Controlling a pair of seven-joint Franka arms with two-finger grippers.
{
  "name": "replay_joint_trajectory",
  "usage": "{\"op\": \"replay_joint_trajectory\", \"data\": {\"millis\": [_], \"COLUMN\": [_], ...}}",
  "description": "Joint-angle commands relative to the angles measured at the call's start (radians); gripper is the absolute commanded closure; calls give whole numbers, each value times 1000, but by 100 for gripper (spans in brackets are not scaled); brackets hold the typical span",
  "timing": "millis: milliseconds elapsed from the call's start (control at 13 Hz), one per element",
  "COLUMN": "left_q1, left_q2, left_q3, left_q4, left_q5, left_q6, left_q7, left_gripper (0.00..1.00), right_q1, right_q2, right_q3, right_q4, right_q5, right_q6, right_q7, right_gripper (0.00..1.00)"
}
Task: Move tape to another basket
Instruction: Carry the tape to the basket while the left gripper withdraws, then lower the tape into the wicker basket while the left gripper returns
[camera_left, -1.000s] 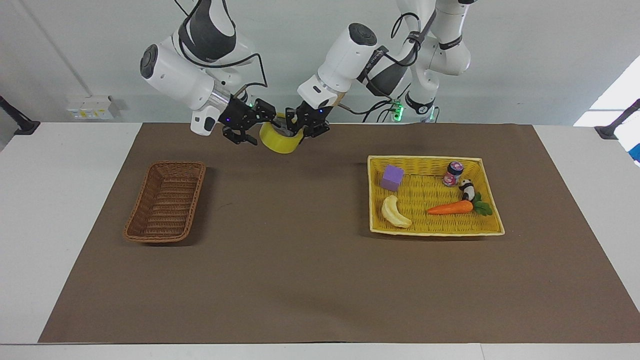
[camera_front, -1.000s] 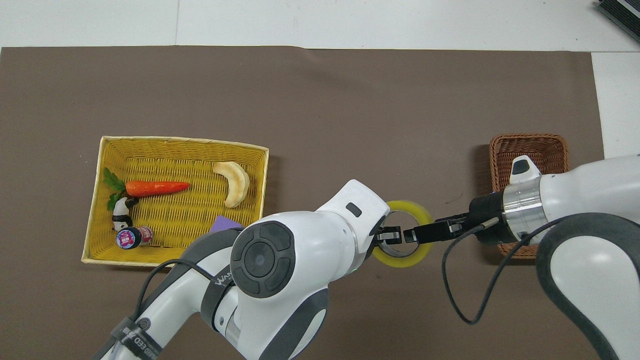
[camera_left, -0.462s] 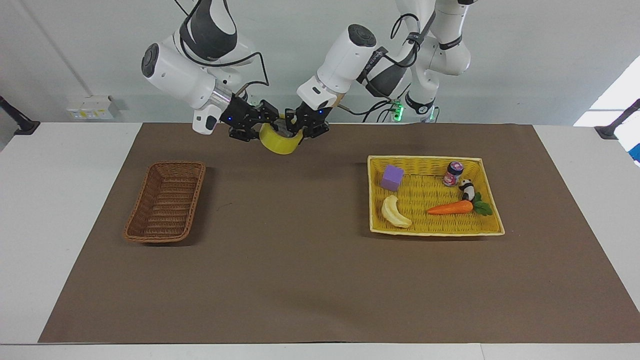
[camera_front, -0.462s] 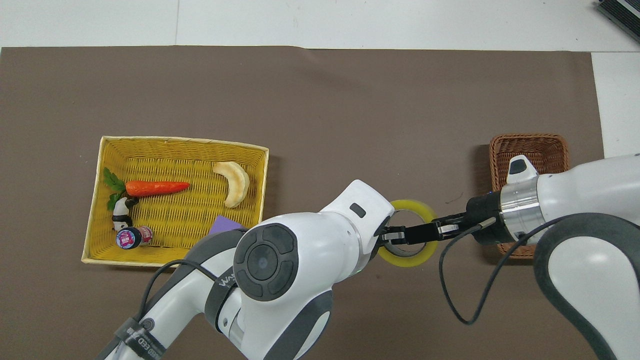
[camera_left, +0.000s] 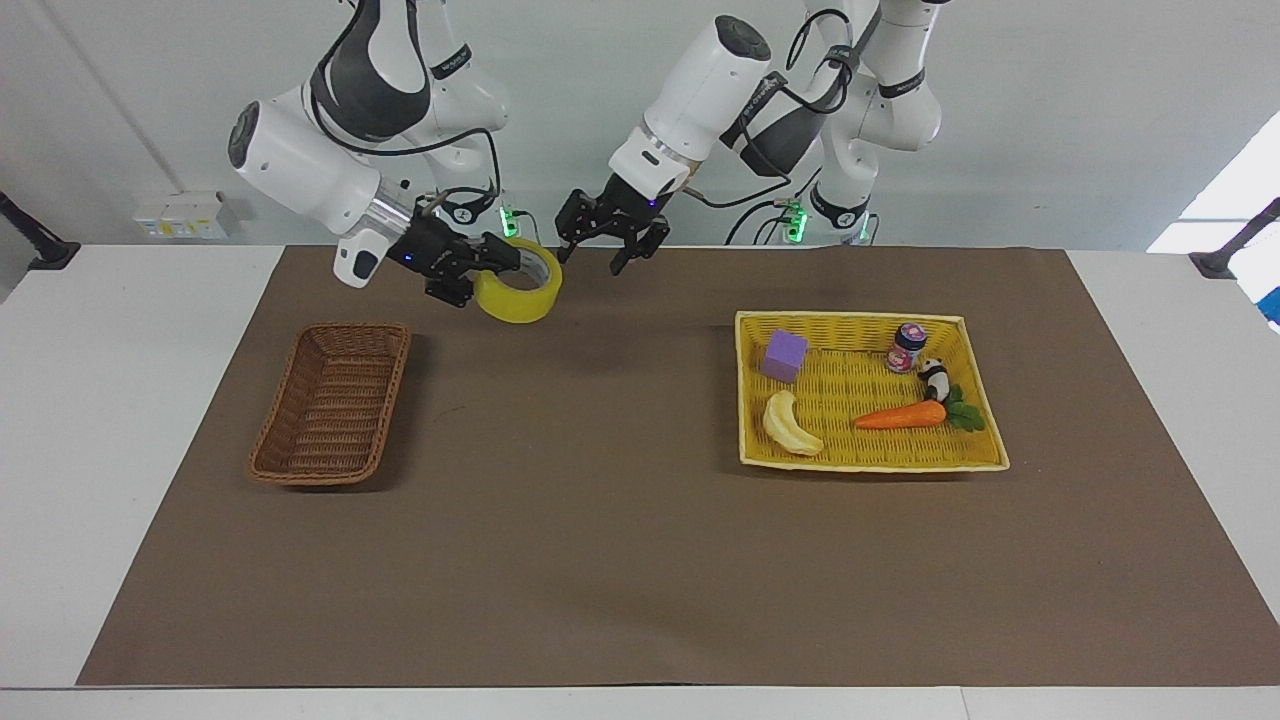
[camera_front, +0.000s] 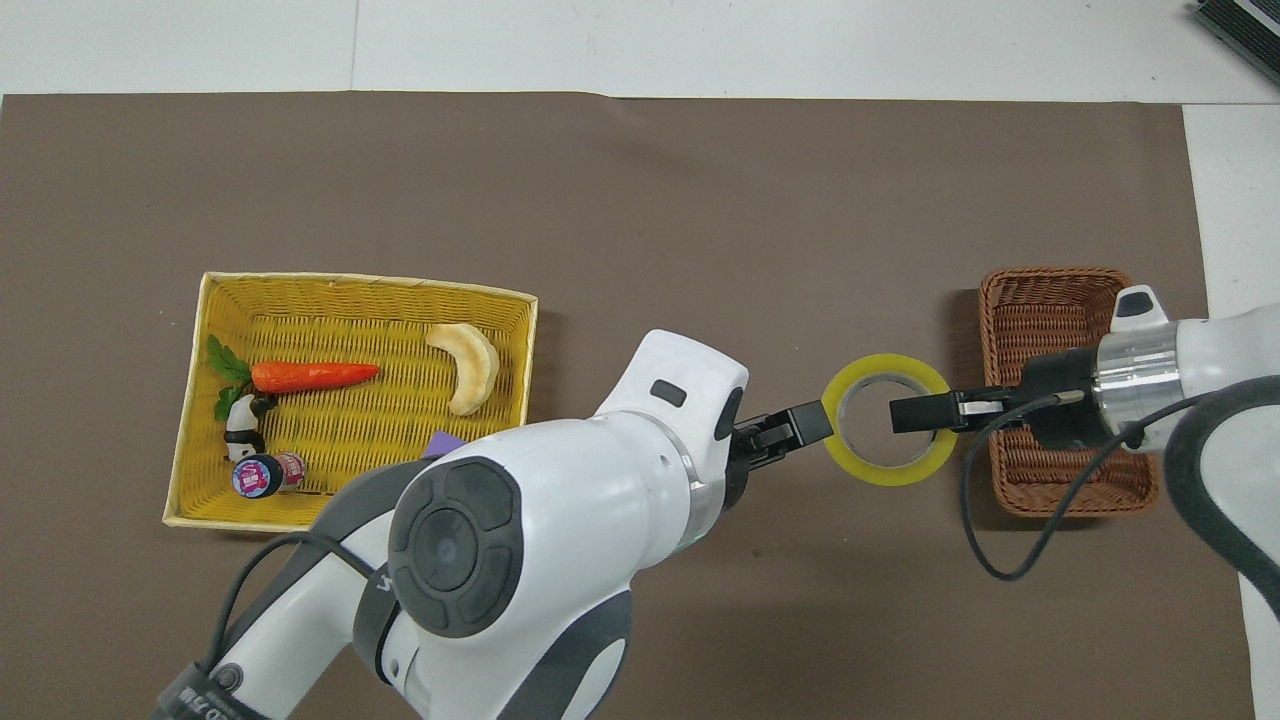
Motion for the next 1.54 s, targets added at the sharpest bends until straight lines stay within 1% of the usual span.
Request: {"op": "replay_joint_trajectory", "data": {"millis": [0, 77, 154, 231, 385, 462, 538, 692, 923, 1000, 1154, 1308, 1462], "left_q1": [43, 71, 103, 141, 232, 282, 334, 416, 515, 546, 609, 676, 717], "left_q2": [-23, -23, -23, -25, -28, -28, -26, -22, -16, -16, -14, -22, -22], "left_q3": [1, 3, 6, 6, 6, 6, 6, 6, 6, 6, 6, 7, 16], "left_q4": [-9, -12, -12, -10, -10, -10, -10, -10, -10, -10, -7, 2, 59], "left_q5": [0, 20, 35, 67, 104, 118, 124, 127, 198, 224, 290, 311, 331], "left_q6": [13, -5, -80, -153, -252, -295, -320, -340, -341, -347, -387, -421, -505], "left_q7": [-53, -37, -18, 17, 110, 185, 260, 391, 538, 603, 776, 955, 1022], "left_gripper": [0, 0, 0, 0, 0, 0, 0, 0, 0, 0, 0, 0, 0], "right_q1": [-71, -95, -117, -131, -192, -219, -238, -279, -319, -335, -349, -364, -373], "right_q2": [31, 42, 47, 53, 111, 145, 168, 229, 298, 315, 343, 384, 389], "right_q3": [6, 7, 7, 7, 6, 6, 6, 4, 3, 3, 3, 3, 0], "right_q4": [51, 63, 65, 63, 65, 68, 77, 102, 140, 140, 140, 140, 132], "right_q5": [-79, -142, -197, -222, -222, -221, -219, -207, -205, -202, -193, -129, -129], "right_q6": [14, 29, 61, 92, 106, 137, 157, 158, 160, 170, 187, 191, 206], "right_q7": [-35, -42, -45, -49, -112, -155, -163, -189, -241, -281, -298, -333, -370], "right_gripper": [100, 100, 100, 100, 100, 100, 100, 100, 100, 100, 100, 100, 100]}}
